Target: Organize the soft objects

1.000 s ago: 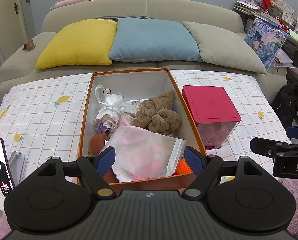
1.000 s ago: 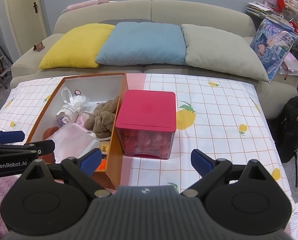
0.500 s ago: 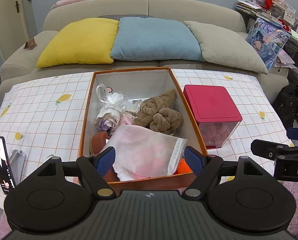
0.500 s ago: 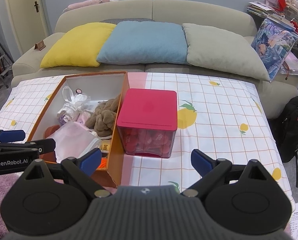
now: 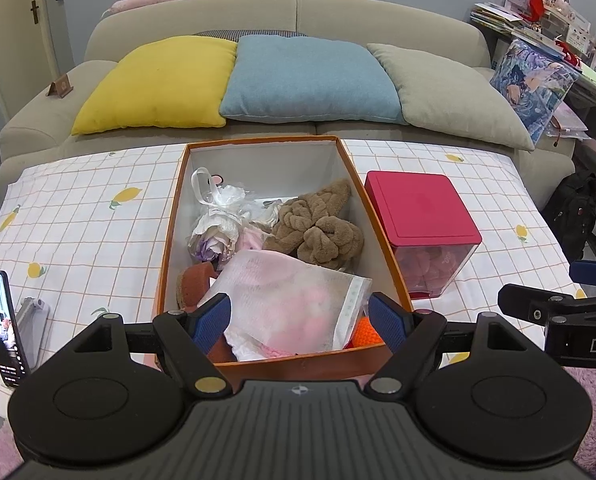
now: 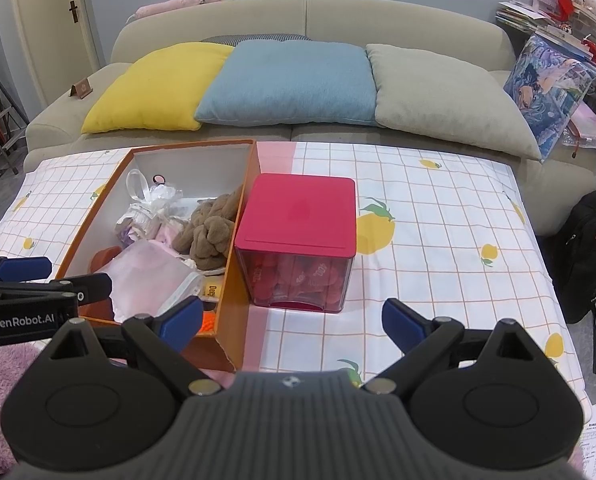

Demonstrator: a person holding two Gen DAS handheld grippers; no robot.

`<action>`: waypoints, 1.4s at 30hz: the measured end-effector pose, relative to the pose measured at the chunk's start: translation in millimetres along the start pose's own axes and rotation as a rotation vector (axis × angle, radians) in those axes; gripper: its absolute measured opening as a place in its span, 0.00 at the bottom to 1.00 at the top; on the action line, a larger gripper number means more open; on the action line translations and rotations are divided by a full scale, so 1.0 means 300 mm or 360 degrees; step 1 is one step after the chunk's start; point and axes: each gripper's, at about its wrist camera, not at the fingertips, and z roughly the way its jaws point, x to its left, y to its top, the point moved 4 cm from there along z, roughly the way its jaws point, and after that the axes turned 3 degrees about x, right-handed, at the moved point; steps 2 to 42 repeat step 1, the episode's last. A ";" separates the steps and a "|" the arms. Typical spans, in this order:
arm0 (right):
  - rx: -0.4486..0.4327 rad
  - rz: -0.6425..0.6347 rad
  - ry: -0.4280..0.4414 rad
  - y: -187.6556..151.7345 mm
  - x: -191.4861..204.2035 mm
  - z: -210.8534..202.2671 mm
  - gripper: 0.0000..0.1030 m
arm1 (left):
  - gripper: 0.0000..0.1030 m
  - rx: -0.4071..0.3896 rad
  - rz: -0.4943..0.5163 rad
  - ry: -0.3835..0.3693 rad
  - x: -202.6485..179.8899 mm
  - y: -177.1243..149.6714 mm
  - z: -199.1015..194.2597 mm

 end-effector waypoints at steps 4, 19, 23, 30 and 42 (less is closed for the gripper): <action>0.0001 -0.0001 0.0000 -0.001 -0.001 0.001 0.92 | 0.89 0.0001 -0.0001 0.0003 0.001 0.001 0.000; 0.0001 -0.0001 0.0000 -0.001 -0.001 0.001 0.92 | 0.89 0.0001 -0.0001 0.0003 0.001 0.001 0.000; 0.0001 -0.0001 0.0000 -0.001 -0.001 0.001 0.92 | 0.89 0.0001 -0.0001 0.0003 0.001 0.001 0.000; 0.0001 -0.0001 0.0000 -0.001 -0.001 0.001 0.92 | 0.89 0.0001 -0.0001 0.0003 0.001 0.001 0.000; 0.0001 -0.0001 0.0000 -0.001 -0.001 0.001 0.92 | 0.89 0.0001 -0.0001 0.0003 0.001 0.001 0.000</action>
